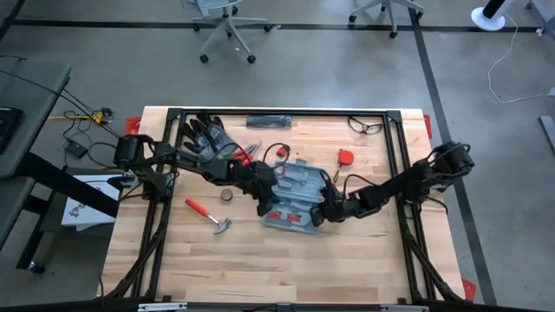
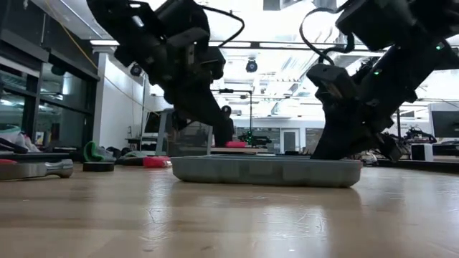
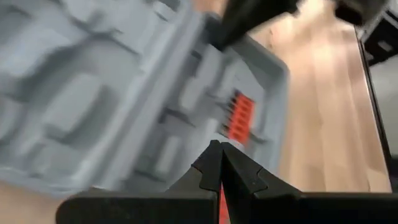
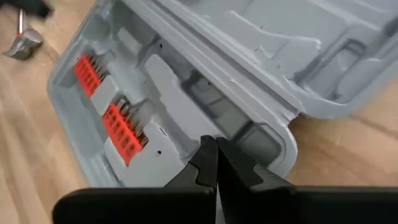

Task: Prefit tool cases
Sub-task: Remove the left screwdriver bit set from the gray prefit tool case

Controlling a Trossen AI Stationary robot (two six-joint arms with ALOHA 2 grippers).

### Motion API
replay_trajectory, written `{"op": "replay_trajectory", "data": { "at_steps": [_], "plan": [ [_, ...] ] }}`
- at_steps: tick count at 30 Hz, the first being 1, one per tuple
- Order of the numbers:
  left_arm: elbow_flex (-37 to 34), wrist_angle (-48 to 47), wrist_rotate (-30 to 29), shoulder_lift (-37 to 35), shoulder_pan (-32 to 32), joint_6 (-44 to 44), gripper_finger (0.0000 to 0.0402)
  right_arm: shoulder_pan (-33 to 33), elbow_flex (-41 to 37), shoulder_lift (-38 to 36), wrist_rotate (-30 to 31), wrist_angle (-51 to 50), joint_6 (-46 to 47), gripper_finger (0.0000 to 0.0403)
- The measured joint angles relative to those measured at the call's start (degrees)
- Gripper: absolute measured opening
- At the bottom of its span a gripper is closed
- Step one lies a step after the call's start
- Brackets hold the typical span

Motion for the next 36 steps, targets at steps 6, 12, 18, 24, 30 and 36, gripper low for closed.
{"op": "replay_trajectory", "data": {
  "at_steps": [6,12,18,24,30,36],
  "plan": [
    [0.0,-1.9,-0.7,0.0,-3.0,0.2,0.0,-1.9,0.0,0.0,0.0,0.7,-0.8,0.0],
    [0.0,-1.8,-0.9,0.0,-4.0,0.2,0.0,-3.5,0.0,0.0,-0.1,0.8,-2.2,0.0],
    [0.0,-1.7,-1.3,0.0,-4.0,0.1,0.0,-5.5,0.0,0.0,0.0,1.5,-2.3,0.0],
    [0.0,-1.7,-1.1,0.0,-4.3,0.0,0.0,-6.3,0.0,-0.9,-0.7,4.4,-4.6,0.0],
    [0.1,-1.6,-1.1,0.0,-4.8,-0.4,0.0,-3.5,0.0,-3.4,1.0,9.3,-6.8,0.0],
    [0.1,-1.6,-0.6,0.0,-4.8,0.3,0.0,0.7,2.0,-4.8,3.8,10.7,-8.8,0.0]
  ]
}}
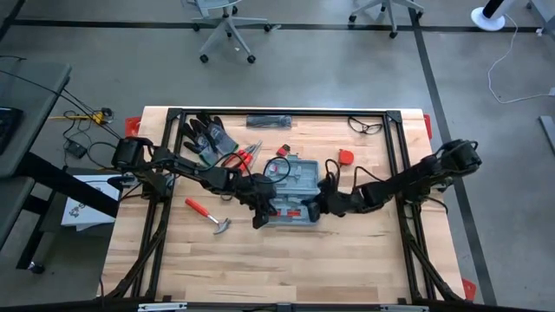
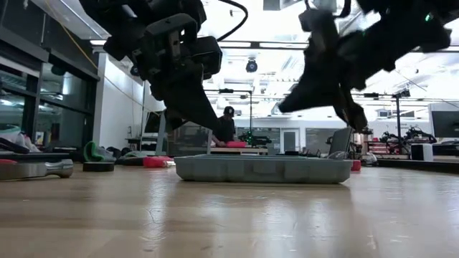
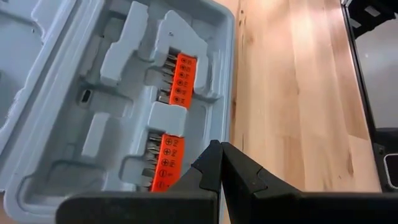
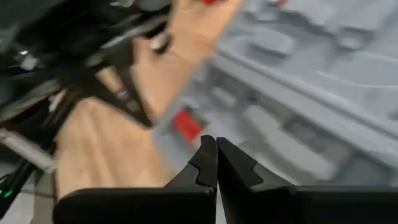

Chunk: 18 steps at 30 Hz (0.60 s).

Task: Prefit tool cases
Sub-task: Remove the left screwdriver bit set from the gray prefit tool case

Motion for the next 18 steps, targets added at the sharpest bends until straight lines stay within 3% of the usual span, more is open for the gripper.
{"op": "replay_trajectory", "data": {
  "at_steps": [5,12,18],
  "plan": [
    [0.0,-0.5,-0.3,0.0,0.0,4.0,0.0,3.4,2.3,0.0,0.0,-0.2,-3.4,0.0],
    [0.0,-3.5,-6.8,0.0,-0.2,5.5,0.0004,4.5,2.5,0.1,0.1,-3.5,-2.6,0.0],
    [0.0,-4.8,-5.5,0.0,-0.5,8.3,0.0039,4.4,2.5,0.1,0.2,-5.3,-1.9,0.0]
  ]
}}
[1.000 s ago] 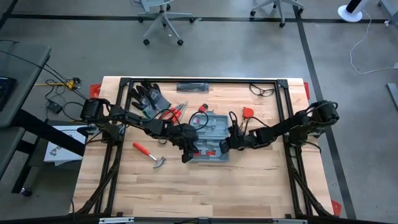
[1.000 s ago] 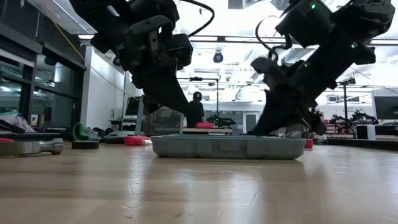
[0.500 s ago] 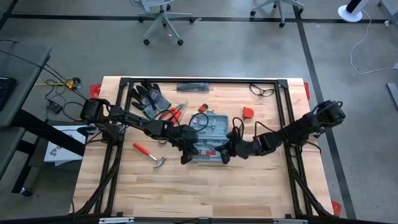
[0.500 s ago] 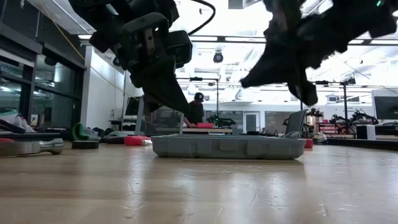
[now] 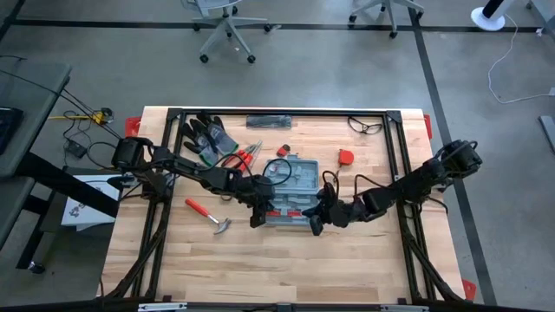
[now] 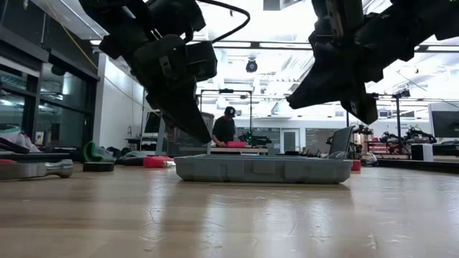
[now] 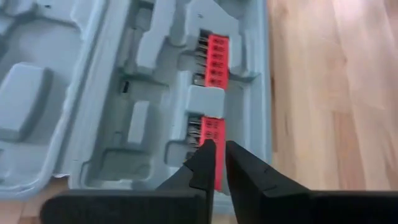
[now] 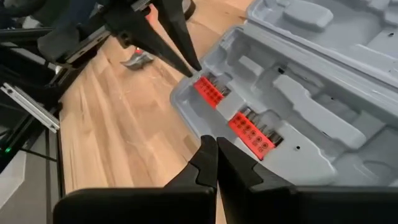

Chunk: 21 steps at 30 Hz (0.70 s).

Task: Prefit tool cases
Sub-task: Remove the left screwdriver bit set from the gray prefit tool case

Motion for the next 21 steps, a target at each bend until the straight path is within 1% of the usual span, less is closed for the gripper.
{"op": "replay_trajectory", "data": {
  "at_steps": [8,13,17,21],
  "plan": [
    [0.0,0.3,0.6,0.0,-1.3,1.0,0.0129,0.0,0.0,0.0,0.0,-2.0,0.1,0.0],
    [0.0,0.4,-0.9,0.0,-1.6,1.0,0.0178,0.0,0.0,0.0,0.1,-2.5,-0.1,0.0],
    [0.0,0.3,-1.6,0.0,-1.6,0.7,0.0204,0.0,0.0,0.0,0.3,-3.8,0.1,0.0],
    [0.0,0.4,-4.4,0.0,-1.6,0.7,0.0213,0.0,0.0,0.0,0.3,-4.9,0.0,0.0]
  ]
}}
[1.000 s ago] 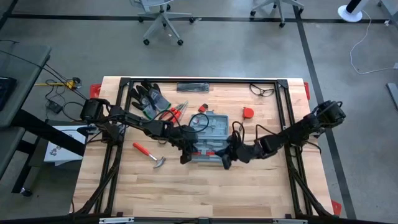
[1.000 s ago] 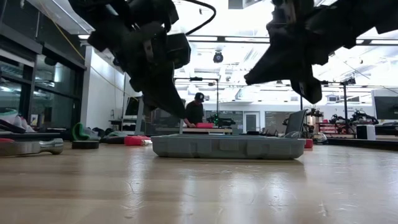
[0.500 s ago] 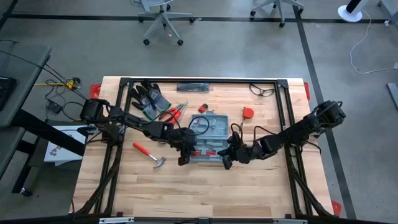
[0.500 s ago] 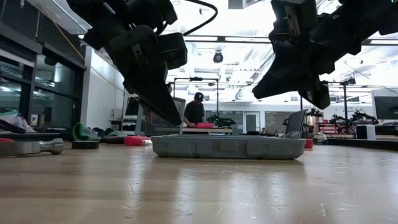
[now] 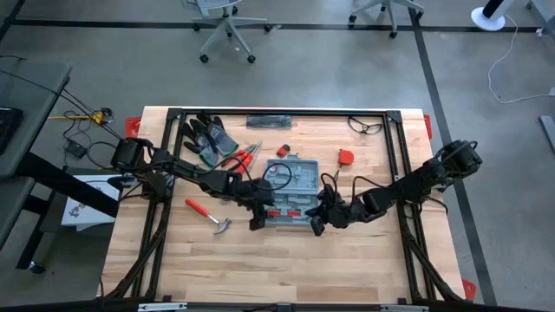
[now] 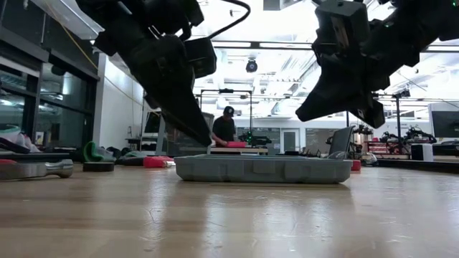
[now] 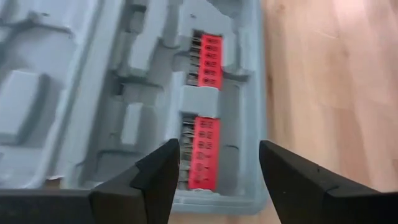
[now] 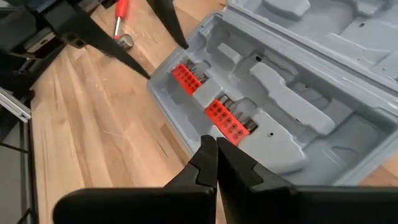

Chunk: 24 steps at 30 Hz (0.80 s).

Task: Prefit tool cases
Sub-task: Remove the left screwdriver bit set from the gray prefit tool case

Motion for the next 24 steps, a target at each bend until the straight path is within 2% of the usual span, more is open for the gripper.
{"op": "replay_trajectory", "data": {
  "at_steps": [24],
  "plan": [
    [0.0,0.0,-2.2,0.0,0.0,-2.8,0.0214,0.0,0.0,0.0,0.1,-0.6,0.3,0.0]
  ]
}}
